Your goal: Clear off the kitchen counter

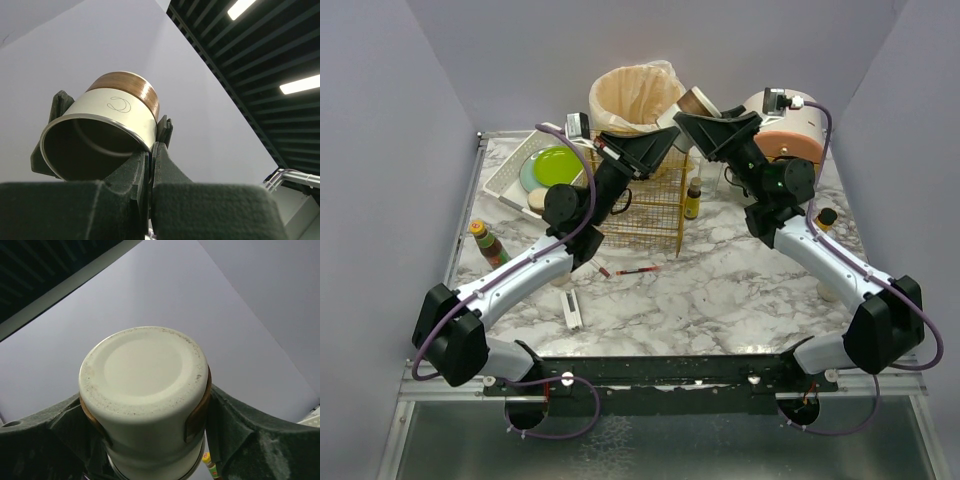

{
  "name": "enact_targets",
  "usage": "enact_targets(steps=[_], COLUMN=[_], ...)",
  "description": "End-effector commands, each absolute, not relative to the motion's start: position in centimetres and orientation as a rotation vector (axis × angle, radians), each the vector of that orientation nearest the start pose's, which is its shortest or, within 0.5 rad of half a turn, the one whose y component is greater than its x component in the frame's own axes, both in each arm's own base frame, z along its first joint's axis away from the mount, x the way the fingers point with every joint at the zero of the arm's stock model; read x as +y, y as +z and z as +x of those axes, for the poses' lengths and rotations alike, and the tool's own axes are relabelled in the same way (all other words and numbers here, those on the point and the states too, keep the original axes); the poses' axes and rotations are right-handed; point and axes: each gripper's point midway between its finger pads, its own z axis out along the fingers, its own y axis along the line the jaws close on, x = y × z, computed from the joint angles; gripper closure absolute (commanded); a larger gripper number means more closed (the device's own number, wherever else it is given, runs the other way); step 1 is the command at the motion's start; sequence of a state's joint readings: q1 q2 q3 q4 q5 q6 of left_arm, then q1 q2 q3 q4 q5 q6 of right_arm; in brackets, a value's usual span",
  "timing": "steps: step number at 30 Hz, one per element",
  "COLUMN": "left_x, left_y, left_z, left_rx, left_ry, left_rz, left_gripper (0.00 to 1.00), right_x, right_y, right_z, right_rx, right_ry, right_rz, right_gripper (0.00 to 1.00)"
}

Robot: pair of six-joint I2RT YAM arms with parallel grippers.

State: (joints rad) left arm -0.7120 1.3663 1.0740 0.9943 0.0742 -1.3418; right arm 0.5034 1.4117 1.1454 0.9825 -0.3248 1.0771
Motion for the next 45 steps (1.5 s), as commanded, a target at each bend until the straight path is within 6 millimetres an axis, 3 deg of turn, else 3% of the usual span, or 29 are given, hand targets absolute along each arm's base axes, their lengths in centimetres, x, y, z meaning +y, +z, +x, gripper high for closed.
enact_targets(steps=[1,3,6,11,14,18,21,25,30,34,39,45], left_x=[-30.1,-30.1,-30.1,-30.3,-30.3,-29.9,-28.7,-25.5,-23.2,-23.8,-25.8,-28.3], left_y=[52.5,52.4,52.1,51.2,49.9,47.5,45.6,43.9,44.2,42.9,40.9,38.3], left_z=[26.2,26.2,26.2,26.5,26.8,27.1,27.5,28.5,29.1,29.1,28.5,28.1], left_rx=[0.928,0.933,0.941,1.013,1.086,1.205,1.305,1.451,1.578,1.697,1.777,1.894], left_ry=[-1.971,-1.971,-1.961,-1.892,-1.821,-1.688,-1.527,-1.172,-0.853,-0.760,-0.809,-0.874], left_rz=[-0.213,-0.214,-0.217,-0.213,-0.206,-0.201,-0.203,-0.177,-0.042,0.086,0.203,0.309], left_gripper=[1.00,0.89,0.60,0.16,0.03,0.01,0.01,0.01,0.01,0.01,0.01,0.01], right_x=[27.8,27.8,27.6,26.8,25.8,24.7,25.5,27.2,27.3,27.1,27.6,28.4], right_y=[51.7,51.6,51.6,51.8,52.1,51.5,50.5,46.7,41.8,39.1,35.9,34.0], right_z=[31.5,31.5,31.4,31.5,31.7,32.0,31.2,30.4,30.2,30.9,31.9,31.6], right_rx=[0.951,0.955,0.956,0.986,1.000,1.060,1.078,1.197,1.268,1.309,1.439,1.452], right_ry=[1.634,1.636,1.620,1.499,1.387,1.201,1.063,0.933,0.801,0.691,0.594,0.511], right_rz=[-0.057,-0.052,-0.050,-0.055,-0.045,-0.085,-0.289,-0.602,-0.806,-0.896,-1.003,-1.094], right_gripper=[0.27,0.35,0.45,0.49,0.52,0.54,0.54,0.59,0.63,0.66,0.69,0.69])
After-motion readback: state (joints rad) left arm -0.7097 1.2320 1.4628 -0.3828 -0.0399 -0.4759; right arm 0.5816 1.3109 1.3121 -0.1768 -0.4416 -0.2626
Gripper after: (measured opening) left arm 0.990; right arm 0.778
